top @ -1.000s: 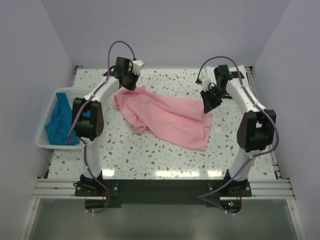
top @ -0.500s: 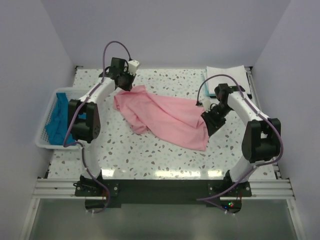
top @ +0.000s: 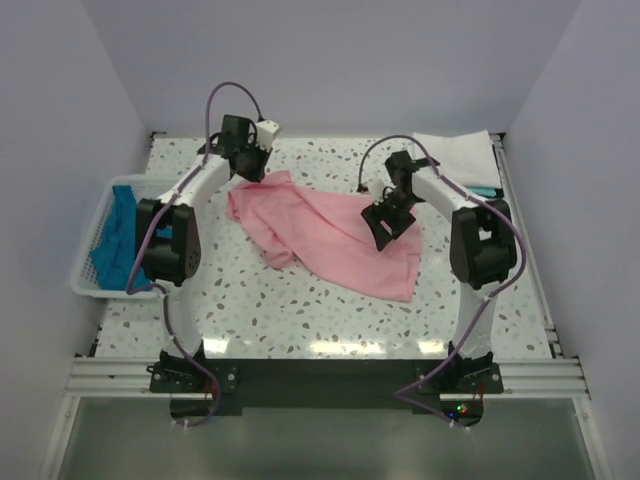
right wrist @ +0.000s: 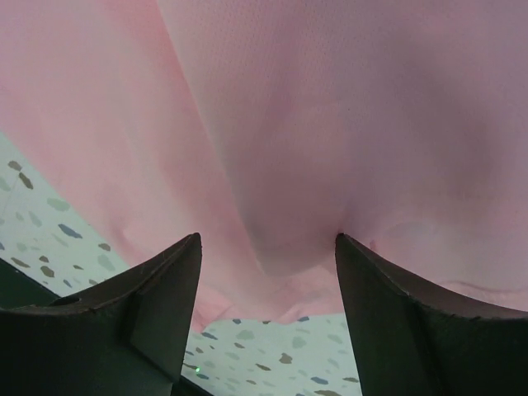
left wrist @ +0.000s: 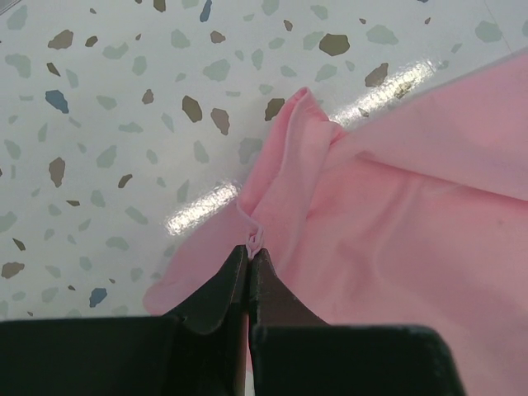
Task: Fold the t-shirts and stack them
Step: Flatten the tshirt out
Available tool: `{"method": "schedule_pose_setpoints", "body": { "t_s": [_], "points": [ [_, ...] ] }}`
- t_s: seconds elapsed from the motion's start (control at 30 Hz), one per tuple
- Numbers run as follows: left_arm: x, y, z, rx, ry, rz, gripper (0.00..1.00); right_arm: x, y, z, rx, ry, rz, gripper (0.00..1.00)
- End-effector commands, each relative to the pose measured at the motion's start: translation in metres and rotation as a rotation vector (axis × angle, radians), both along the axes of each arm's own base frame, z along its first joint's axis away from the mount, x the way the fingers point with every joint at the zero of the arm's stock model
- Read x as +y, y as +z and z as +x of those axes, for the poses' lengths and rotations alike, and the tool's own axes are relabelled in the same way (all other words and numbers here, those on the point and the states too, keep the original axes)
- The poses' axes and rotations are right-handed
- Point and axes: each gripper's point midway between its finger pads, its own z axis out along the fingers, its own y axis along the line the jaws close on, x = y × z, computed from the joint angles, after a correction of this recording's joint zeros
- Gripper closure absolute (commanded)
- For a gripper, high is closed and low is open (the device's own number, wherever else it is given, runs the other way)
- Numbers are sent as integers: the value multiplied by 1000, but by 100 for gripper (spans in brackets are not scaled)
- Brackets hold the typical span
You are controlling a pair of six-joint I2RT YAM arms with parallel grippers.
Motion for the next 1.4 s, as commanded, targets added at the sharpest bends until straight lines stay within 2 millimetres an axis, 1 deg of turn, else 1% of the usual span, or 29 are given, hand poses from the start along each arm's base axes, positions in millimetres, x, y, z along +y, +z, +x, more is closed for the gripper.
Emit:
{"method": "schedule_pose_setpoints", "body": {
  "t_s": [0.0,0.03,0.1,0.13,0.17,0.23,0.3,0.37,0.47,0.53,0.57,0.6,0.67,0.7,0.73,0.77,0.8,0.83,0.87,0.9,0.93,1.0,1.07,1.1,1.17,1.2,1.27,1.3,1.37],
  "points": [
    [-2,19,12,-50,-3,-19,100,1,-14,12,-24,2,-56,30],
    [-2,23,14,-59,1,-21,100,0,-19,13,-25,8,-74,31],
    [-1,28,17,-70,3,-22,100,-3,-24,13,-29,24,-95,42],
    [1,34,19,-80,8,-26,100,-6,-25,13,-34,24,-114,51],
    [2,39,20,-90,8,-31,100,-9,-19,15,-55,35,-122,75],
    [6,57,24,-122,6,-50,100,-16,-13,15,-84,42,-149,98],
    [6,73,26,-151,-8,-76,100,-26,4,15,-134,59,-177,100],
    [11,104,29,-204,-18,-101,100,-33,24,19,-173,55,-167,100],
    [19,146,27,-277,-53,-134,100,-50,73,23,-260,30,-148,100],
    [30,171,16,-325,-78,-134,100,-61,104,9,-285,60,-127,100],
    [28,177,7,-341,-137,-133,100,-63,110,1,-290,111,-129,100],
    [30,180,-2,-347,-160,-124,100,-66,112,-16,-256,145,-130,100],
    [33,179,-37,-333,-222,-111,100,-71,111,-55,-210,228,-120,100],
    [36,175,-49,-342,-269,-63,100,-70,107,-84,-139,279,-105,100],
    [39,163,-78,-306,-293,-43,100,-75,93,-117,-62,326,-110,100],
    [41,156,-92,-308,-351,-6,100,-78,87,-137,-24,387,-114,100],
    [44,127,-113,-242,-377,2,100,-79,81,-162,41,443,-112,100],
    [45,127,-135,-243,-404,23,100,-86,65,-190,130,477,-118,97],
    [50,117,-145,-237,-434,67,100,-89,64,-203,132,513,-120,87],
    [53,87,-166,-162,-452,78,100,-92,63,-218,180,540,-121,74],
    [56,83,-176,-165,-464,103,100,-92,63,-225,204,541,-108,49],
    [63,57,-191,-120,-470,139,100,-91,67,-225,207,527,-103,35],
    [68,48,-194,-115,-459,166,100,-80,77,-208,157,483,-73,29],
    [70,41,-193,-111,-450,172,100,-76,81,-190,120,450,-62,29],
    [77,31,-188,-84,-425,203,100,-69,83,-172,112,380,-45,30],
    [79,25,-184,-69,-417,210,100,-67,82,-151,88,343,-40,30],
    [82,20,-182,-51,-407,219,100,-66,80,-132,79,266,-39,35],
    [82,18,-180,-49,-406,220,100,-65,77,-109,45,229,-39,37],
    [83,12,-177,-29,-399,218,100,-62,76,-90,27,175,-42,41]
  ]
}}
